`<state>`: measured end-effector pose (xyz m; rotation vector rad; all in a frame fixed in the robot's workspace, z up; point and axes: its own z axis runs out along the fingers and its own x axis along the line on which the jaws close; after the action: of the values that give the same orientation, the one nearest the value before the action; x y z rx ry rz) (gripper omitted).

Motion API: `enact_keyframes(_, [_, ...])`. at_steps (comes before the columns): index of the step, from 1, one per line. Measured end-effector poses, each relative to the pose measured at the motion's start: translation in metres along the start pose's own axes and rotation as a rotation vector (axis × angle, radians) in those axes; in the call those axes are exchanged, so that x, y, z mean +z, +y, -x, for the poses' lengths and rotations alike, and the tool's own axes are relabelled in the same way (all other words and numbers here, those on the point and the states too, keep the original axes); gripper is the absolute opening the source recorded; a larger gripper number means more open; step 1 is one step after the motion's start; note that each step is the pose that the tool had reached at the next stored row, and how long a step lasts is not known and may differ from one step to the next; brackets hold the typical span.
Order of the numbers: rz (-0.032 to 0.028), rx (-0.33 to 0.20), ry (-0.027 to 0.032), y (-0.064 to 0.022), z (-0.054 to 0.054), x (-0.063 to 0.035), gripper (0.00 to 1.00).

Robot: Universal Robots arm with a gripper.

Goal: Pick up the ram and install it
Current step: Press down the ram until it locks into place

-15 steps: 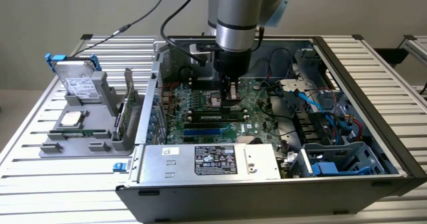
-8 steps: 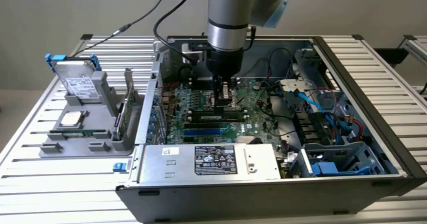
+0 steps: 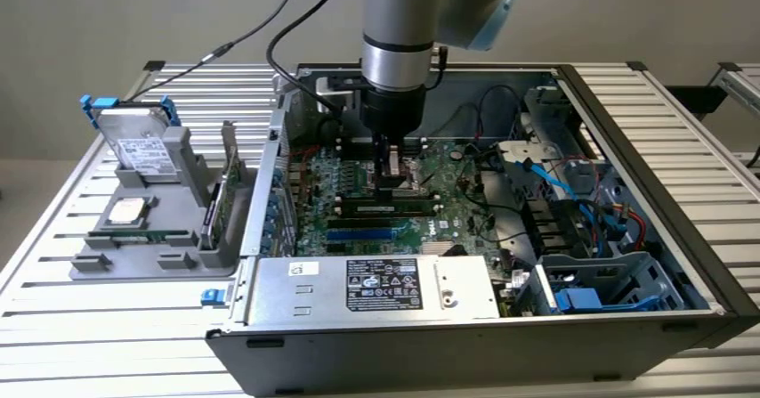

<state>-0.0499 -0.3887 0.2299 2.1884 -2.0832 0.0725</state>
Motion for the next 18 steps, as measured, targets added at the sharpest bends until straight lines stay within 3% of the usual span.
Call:
enact_keyframes(11, [-0.0004,0.000,0.0005,0.0009,0.0007,0.0058,0.10])
enact_keyframes(18, [-0.0011,0.000,-0.0085,-0.0011,-0.0030,-0.0041,0.10])
